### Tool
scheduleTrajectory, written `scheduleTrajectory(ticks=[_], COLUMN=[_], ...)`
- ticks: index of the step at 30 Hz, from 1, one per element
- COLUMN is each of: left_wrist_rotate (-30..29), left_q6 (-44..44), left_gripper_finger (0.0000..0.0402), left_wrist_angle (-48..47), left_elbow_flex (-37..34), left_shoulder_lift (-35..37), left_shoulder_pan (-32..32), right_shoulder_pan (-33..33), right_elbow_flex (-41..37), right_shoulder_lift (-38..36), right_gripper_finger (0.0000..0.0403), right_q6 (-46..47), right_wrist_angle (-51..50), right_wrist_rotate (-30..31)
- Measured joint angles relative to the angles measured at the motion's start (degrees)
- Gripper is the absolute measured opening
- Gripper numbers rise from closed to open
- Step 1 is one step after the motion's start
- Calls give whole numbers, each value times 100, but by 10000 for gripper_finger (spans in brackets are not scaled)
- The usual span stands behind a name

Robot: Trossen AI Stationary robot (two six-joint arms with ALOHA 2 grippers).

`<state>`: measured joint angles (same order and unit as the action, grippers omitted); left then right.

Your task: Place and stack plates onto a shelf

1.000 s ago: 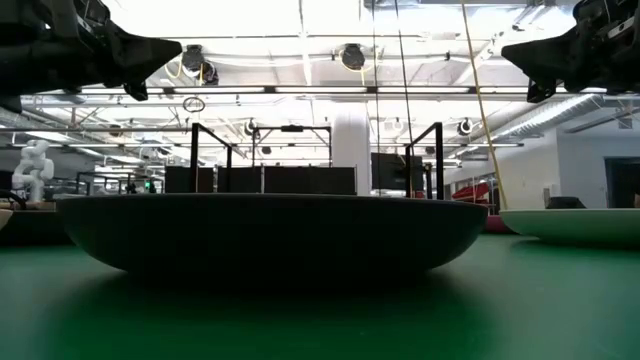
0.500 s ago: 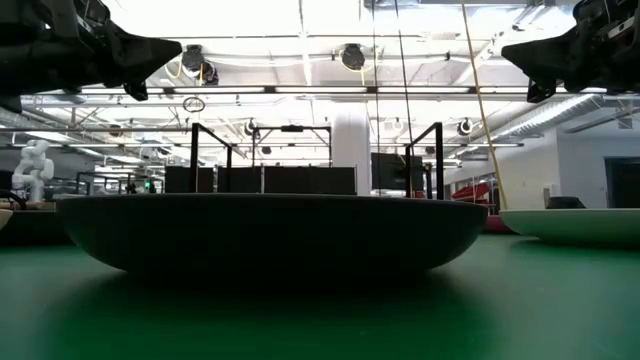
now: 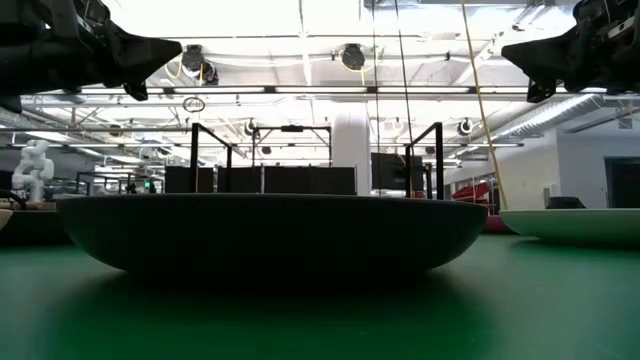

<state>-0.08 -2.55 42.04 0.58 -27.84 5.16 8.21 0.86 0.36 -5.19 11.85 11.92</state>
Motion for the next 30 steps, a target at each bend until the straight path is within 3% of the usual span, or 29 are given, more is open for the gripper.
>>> scheduleTrajectory(ticks=[17, 30], left_wrist_rotate=[-2, -1], left_q6=[0, 0], left_gripper_finger=[4, 4], left_wrist_angle=[0, -1], left_elbow_flex=[0, 0], left_shoulder_lift=[0, 0], left_shoulder_pan=[-2, 0], right_shoulder_pan=[0, 2], right_elbow_flex=[-2, -2], right_shoulder_lift=[-2, 0], right_gripper_finger=[2, 2], right_q6=[2, -30], right_wrist_angle=[46, 669], right_wrist_rotate=[11, 0])
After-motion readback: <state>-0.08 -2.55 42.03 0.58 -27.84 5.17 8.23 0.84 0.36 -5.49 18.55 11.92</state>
